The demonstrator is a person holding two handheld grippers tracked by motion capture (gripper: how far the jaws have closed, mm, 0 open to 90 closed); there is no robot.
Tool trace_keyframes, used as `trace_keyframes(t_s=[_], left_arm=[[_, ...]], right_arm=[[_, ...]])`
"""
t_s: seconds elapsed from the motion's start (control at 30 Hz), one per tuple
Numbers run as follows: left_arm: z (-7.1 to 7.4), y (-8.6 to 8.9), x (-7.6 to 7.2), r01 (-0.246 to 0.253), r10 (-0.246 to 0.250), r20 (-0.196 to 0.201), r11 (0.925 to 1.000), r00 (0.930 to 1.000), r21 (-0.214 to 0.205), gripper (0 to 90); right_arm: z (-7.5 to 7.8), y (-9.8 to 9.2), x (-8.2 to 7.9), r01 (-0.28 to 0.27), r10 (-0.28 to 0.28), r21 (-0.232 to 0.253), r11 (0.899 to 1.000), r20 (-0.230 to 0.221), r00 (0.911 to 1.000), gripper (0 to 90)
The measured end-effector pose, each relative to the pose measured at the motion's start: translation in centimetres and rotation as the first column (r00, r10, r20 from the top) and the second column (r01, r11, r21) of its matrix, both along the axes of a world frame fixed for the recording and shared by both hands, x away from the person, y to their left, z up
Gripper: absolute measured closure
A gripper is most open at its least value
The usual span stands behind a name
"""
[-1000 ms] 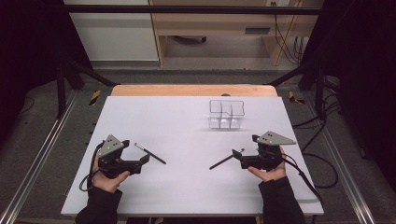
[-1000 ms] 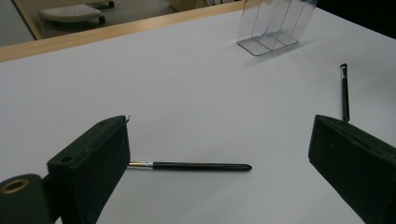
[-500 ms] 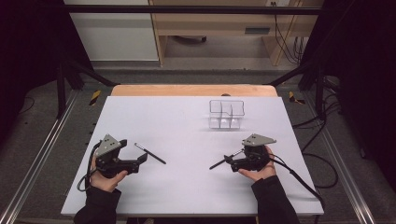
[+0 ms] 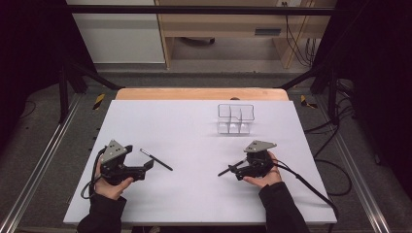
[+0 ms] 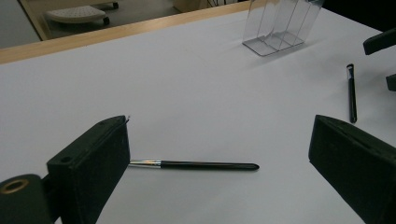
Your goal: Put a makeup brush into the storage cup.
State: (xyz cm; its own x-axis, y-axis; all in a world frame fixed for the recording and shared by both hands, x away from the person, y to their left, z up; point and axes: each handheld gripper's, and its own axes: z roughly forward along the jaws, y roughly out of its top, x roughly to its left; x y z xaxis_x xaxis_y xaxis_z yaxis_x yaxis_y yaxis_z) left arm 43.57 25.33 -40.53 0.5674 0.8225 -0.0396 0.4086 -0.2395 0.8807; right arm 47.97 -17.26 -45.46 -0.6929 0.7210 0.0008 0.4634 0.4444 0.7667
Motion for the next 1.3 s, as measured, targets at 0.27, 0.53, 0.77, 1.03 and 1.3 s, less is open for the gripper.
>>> trace_keyframes(t_s=[0.27, 0.53, 0.77, 1.03, 1.3], left_arm=[[0.0, -0.1, 0.0, 0.007, -0.007, 0.001, 1.0000, 1.0000, 0.002, 4.5], [0.3, 0.1, -0.1, 0.001, -0.001, 0.008, 1.0000, 1.0000, -0.005, 4.7], [0.0, 0.0, 0.0, 0.002, -0.002, 0.002, 1.0000, 1.0000, 0.003, 4.7], [0.1, 0.1, 0.0, 0.002, -0.002, 0.003, 1.0000, 1.0000, 0.006, 4.8], [0.0, 0.1, 0.0, 0.001, -0.001, 0.001, 1.0000, 1.0000, 0.008, 4.9]], right_arm=[[-0.8, 0.4, 0.3, -0.024, 0.024, -0.034, 0.999, -0.026, 0.9994, 8.2], [-1.6, 1.1, 0.4, -0.073, 0.070, -0.062, 0.995, -0.055, 0.9960, 9.0], [-2.2, 1.3, 0.8, -0.083, 0.077, -0.074, 0.994, -0.075, 0.9942, 9.9], [-2.9, 1.4, 1.2, -0.090, 0.081, -0.098, 0.991, -0.096, 0.9921, 10.3], [-2.8, 1.4, 1.0, -0.087, 0.077, -0.103, 0.991, -0.093, 0.9927, 15.7]])
